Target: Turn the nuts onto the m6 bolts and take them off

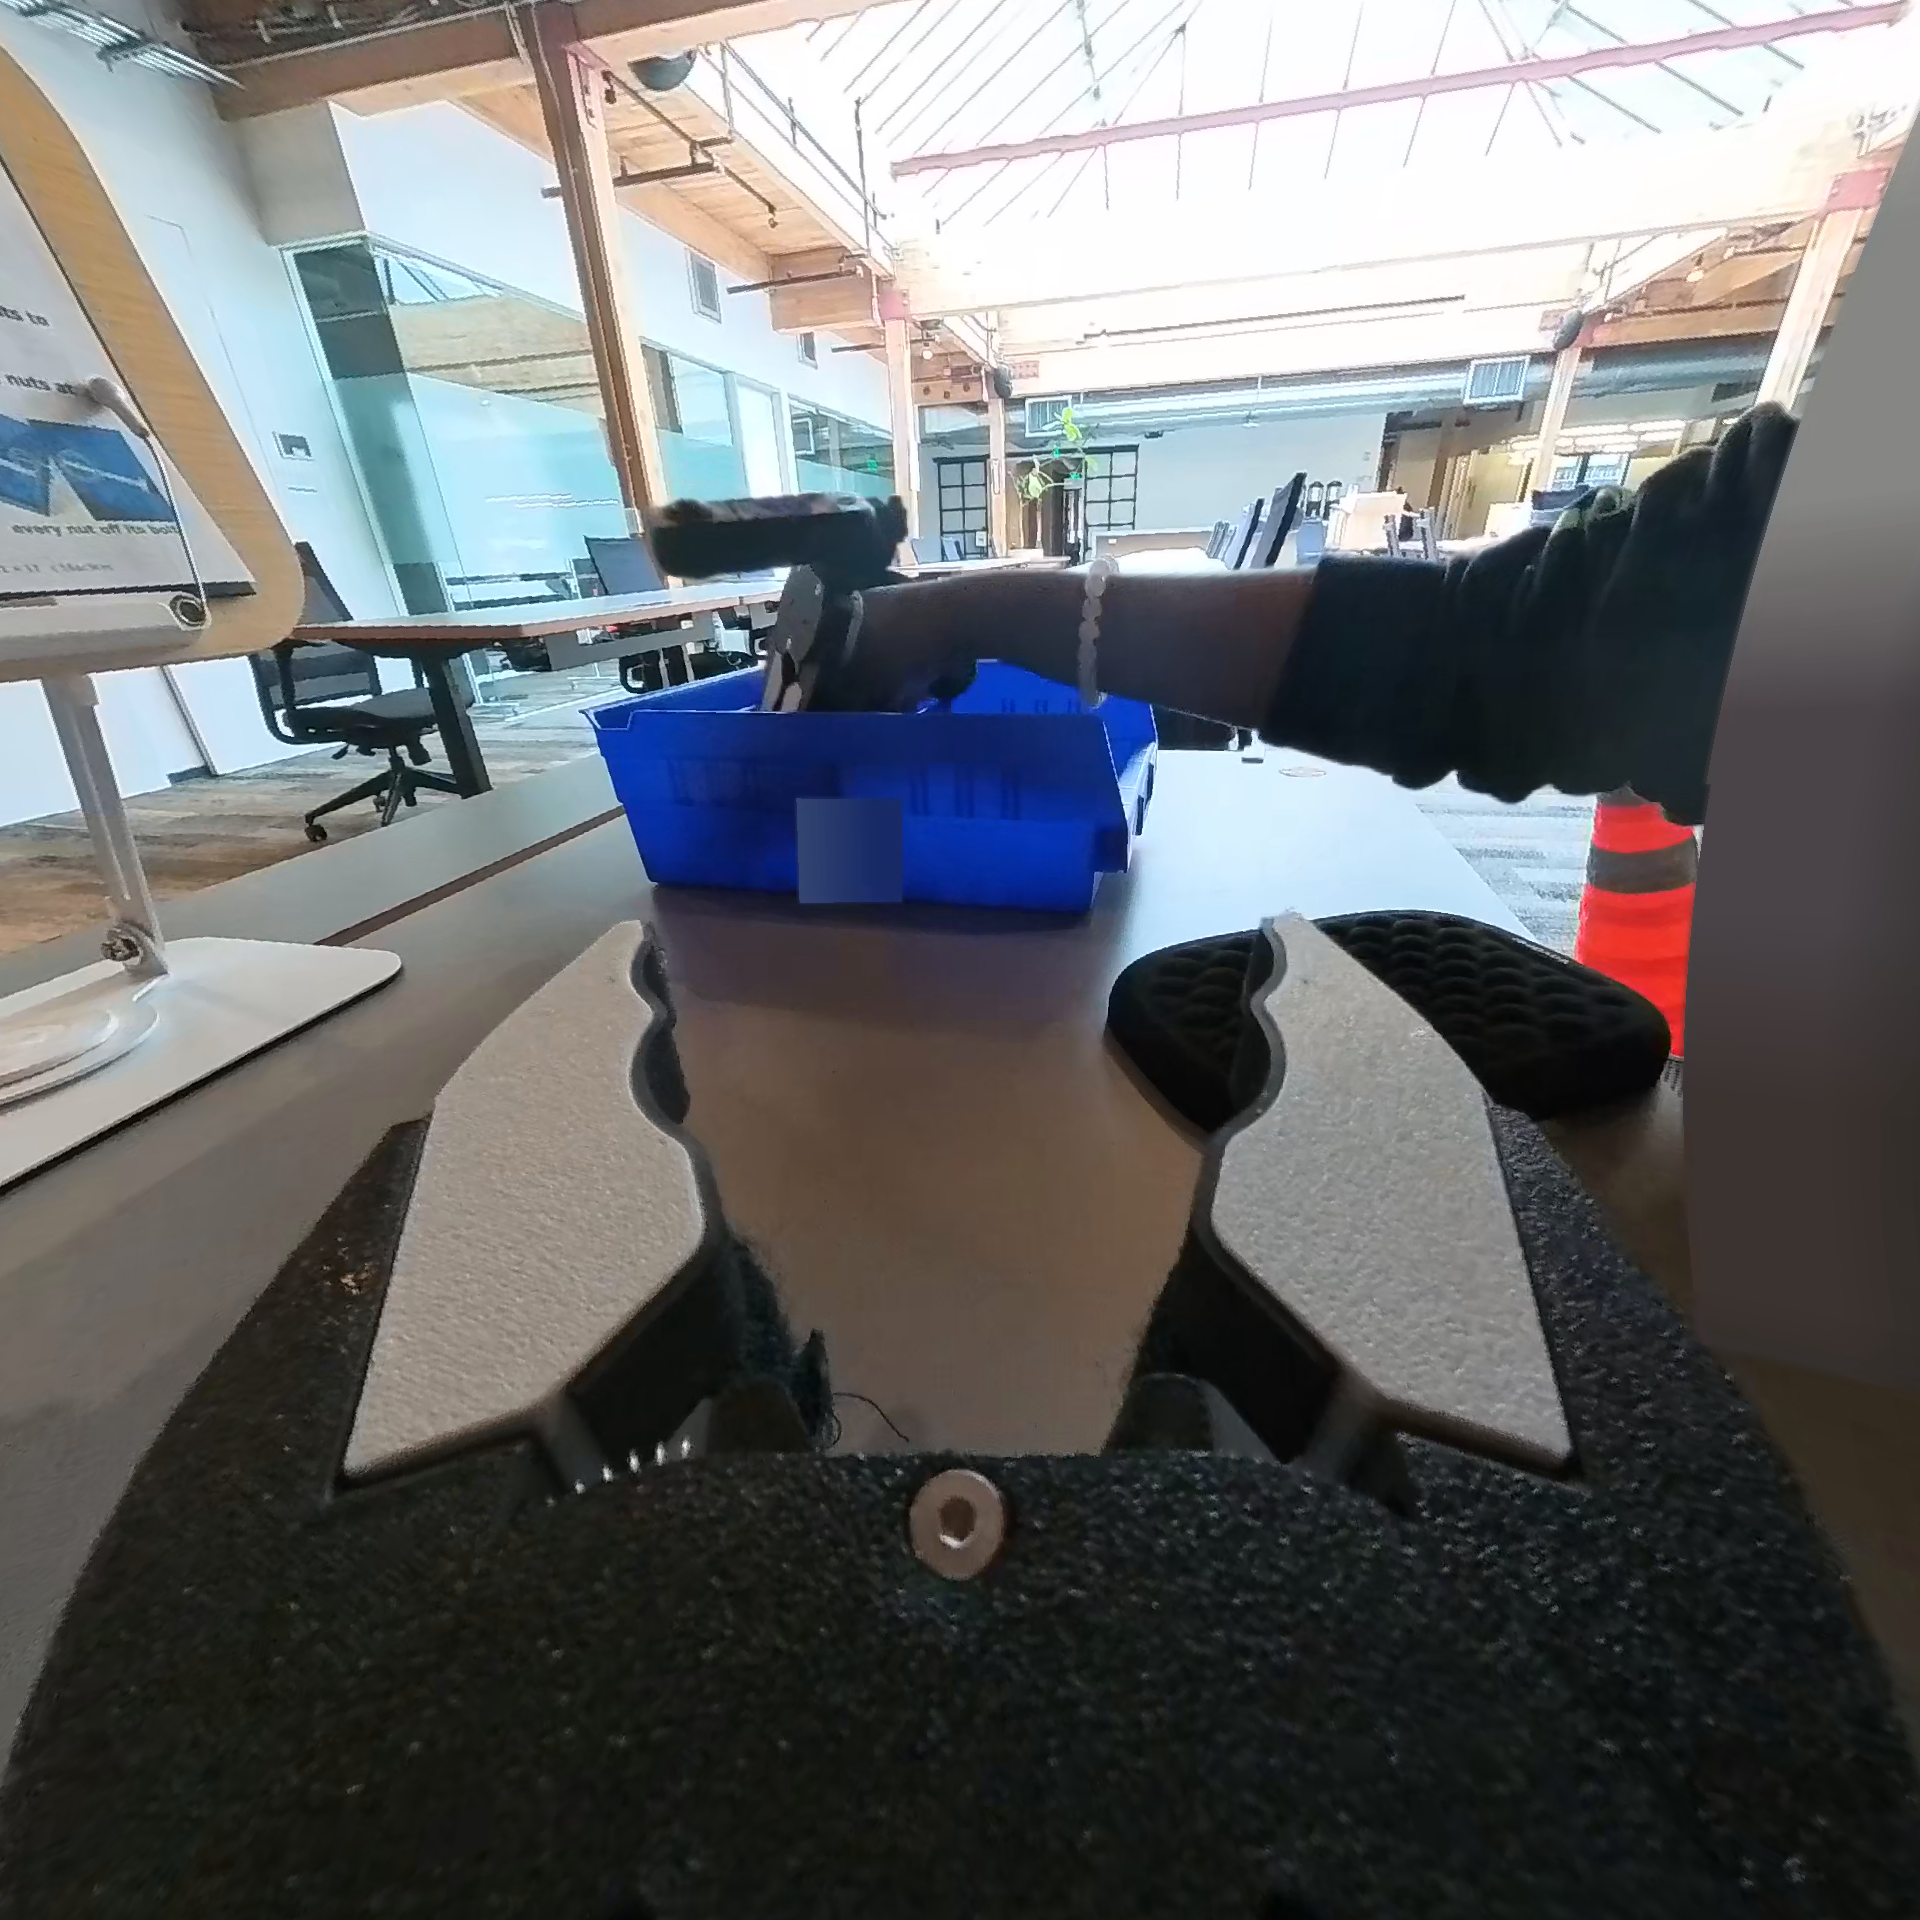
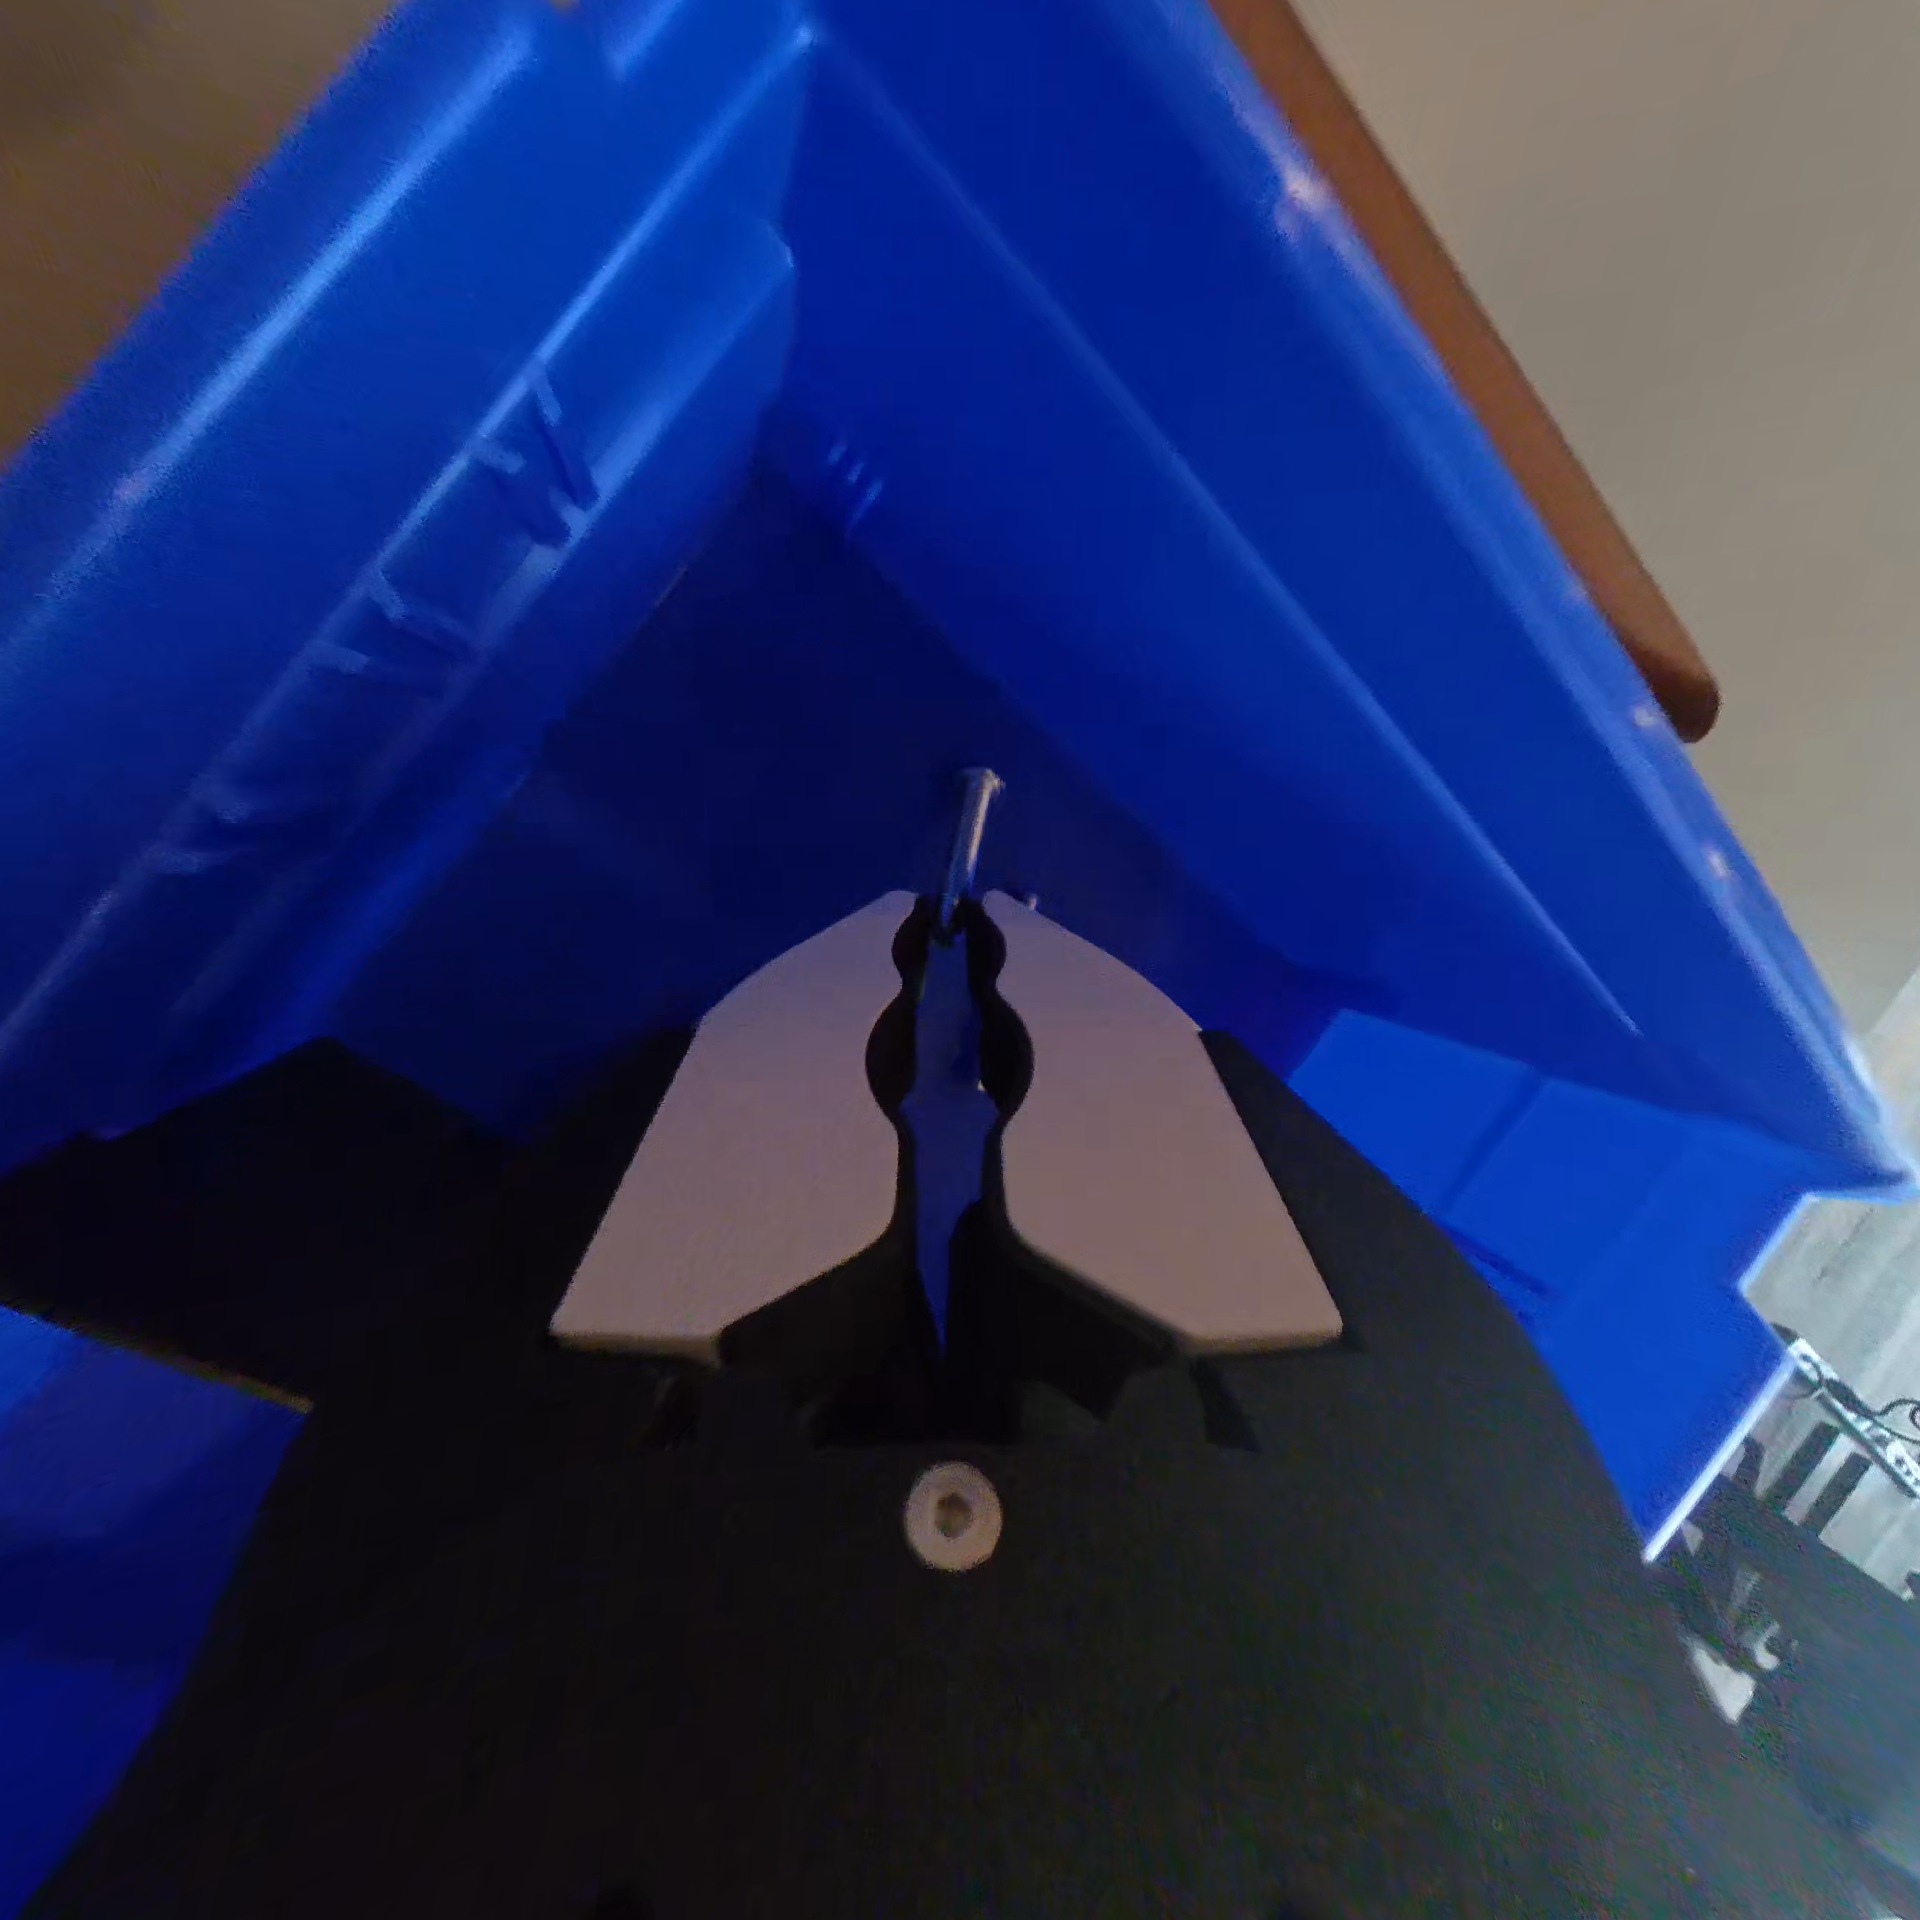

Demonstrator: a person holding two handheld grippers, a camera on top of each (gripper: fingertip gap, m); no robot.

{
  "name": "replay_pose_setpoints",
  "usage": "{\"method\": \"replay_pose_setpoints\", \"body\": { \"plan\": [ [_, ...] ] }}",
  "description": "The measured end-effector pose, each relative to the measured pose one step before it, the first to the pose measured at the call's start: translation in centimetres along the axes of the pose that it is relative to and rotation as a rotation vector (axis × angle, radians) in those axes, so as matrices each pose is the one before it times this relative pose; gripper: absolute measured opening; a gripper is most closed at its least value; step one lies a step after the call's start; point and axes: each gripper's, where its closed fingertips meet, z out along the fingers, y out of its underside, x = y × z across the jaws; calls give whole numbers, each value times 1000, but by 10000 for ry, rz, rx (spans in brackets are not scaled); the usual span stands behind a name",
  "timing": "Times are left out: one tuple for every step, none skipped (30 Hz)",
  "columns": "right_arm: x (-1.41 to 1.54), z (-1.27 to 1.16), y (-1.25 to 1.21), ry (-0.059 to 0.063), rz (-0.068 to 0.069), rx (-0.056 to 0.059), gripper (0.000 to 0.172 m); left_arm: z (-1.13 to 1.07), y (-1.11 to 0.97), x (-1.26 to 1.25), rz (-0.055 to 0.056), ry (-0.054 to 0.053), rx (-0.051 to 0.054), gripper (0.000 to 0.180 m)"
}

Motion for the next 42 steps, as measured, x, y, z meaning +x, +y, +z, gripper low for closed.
{"method": "replay_pose_setpoints", "body": {
  "plan": [
    [-65,78,180,-57,7,-151,7,19,46,17,-4,8,-32,104],
    [2,47,88,-13,22,-79,7,11,39,24,4,7,-20,104],
    [-72,30,96,-62,49,-97,7,7,12,14,6,2,-8,104],
    [-140,51,126,-122,64,-119,7,2,-4,-9,2,-6,3,104],
    [-184,68,168,-152,58,-143,7,-14,-5,-18,-6,-10,10,104],
    [-143,83,195,-129,37,-160,7,-6,-14,-17,-11,-7,10,104],
    [-46,69,156,-50,-1,-116,7,-8,-10,-14,-12,-5,7,103],
    [2,30,73,13,-17,-48,9,-10,-6,-15,-9,-4,4,103],
    [47,-33,-6,39,3,22,10,4,7,0,-6,2,-5,103],
    [-14,-43,-66,-1,19,69,12,2,35,-6,-8,1,-17,102],
    [-57,-72,-52,-45,33,72,14,2,23,12,-6,5,-17,102],
    [-11,-80,-65,-12,56,89,15,9,11,8,-1,5,-7,102],
    [92,-135,-79,51,68,120,17,2,0,-16,-3,-3,1,101],
    [145,-227,-96,81,76,147,19,-8,-13,-9,-6,-9,9,101],
    [191,-320,-197,114,110,234,22,-9,-19,-33,-7,-12,14,101],
    [122,-448,-320,71,143,327,24,-12,-17,-21,-10,-15,11,100],
    [40,-566,-416,28,187,415,27,-9,3,-49,-14,-23,5,100],
    [12,-686,-498,29,225,477,30,-3,4,-70,-17,-41,-10,99],
    [-24,-789,-545,31,220,533,33,-10,34,-112,-17,-58,-32,97],
    [-11,-854,-608,71,200,577,38,-13,38,-94,-9,-51,-35,97],
    [25,-902,-594,133,179,578,42,-8,26,-73,1,-40,-26,96],
    [-39,-930,-605,143,142,580,45,1,20,-57,7,-30,-22,96],
    [-132,-948,-607,137,138,571,50,2,18,-34,14,-25,-28,96],
    [-235,-961,-615,128,147,579,54,13,45,-32,22,-28,-40,96],
    [-405,-972,-639,80,130,588,58,7,34,-44,27,-44,-47,96],
    [-664,-997,-623,-21,85,593,62,14,27,-88,35,-69,-49,96],
    [-788,-1012,-676,-33,64,634,64,-2,26,-91,31,-66,-42,96],
    [-953,-1020,-704,-76,61,660,66,-3,-21,-79,6,-52,-21,96],
    [-1077,-999,-677,-119,42,619,70,-17,-72,-96,-21,-59,1,95],
    [-1095,-959,-654,-85,56,570,74,-42,-103,-121,-23,-80,15,95],
    [-1220,-879,-608,-129,47,517,79,-58,-173,-102,0,-63,43,95],
    [-1341,-813,-528,-182,51,420,86,-72,-217,-106,5,-59,59,95],
    [-1296,-731,-464,-137,57,353,91,-78,-207,-138,-6,-77,44,94],
    [-1208,-647,-469,-56,68,365,94,-80,-163,-163,-5,-88,19,94],
    [-1126,-606,-412,9,41,340,98,-68,-124,-197,11,-109,-2,93],
    [-956,-589,-359,115,-3,308,100,-85,-91,-242,34,-136,-12,93],
    [-829,-575,-368,175,-50,308,102,-104,-89,-255,41,-148,-16,92],
    [-696,-585,-327,204,-94,288,102,-109,-97,-256,30,-151,-2,92],
    [-482,-576,-217,287,-79,227,103,-125,-153,-273,11,-154,24,91],
    [-319,-537,-183,333,-48,225,103,-131,-185,-297,-1,-174,32,90],
    [-278,-495,-110,310,-45,230,103,-155,-173,-363,1,-225,6,89],
    [-202,-435,-19,316,-15,189,104,-190,-159,-421,10,-265,-36,89]
  ]
}}
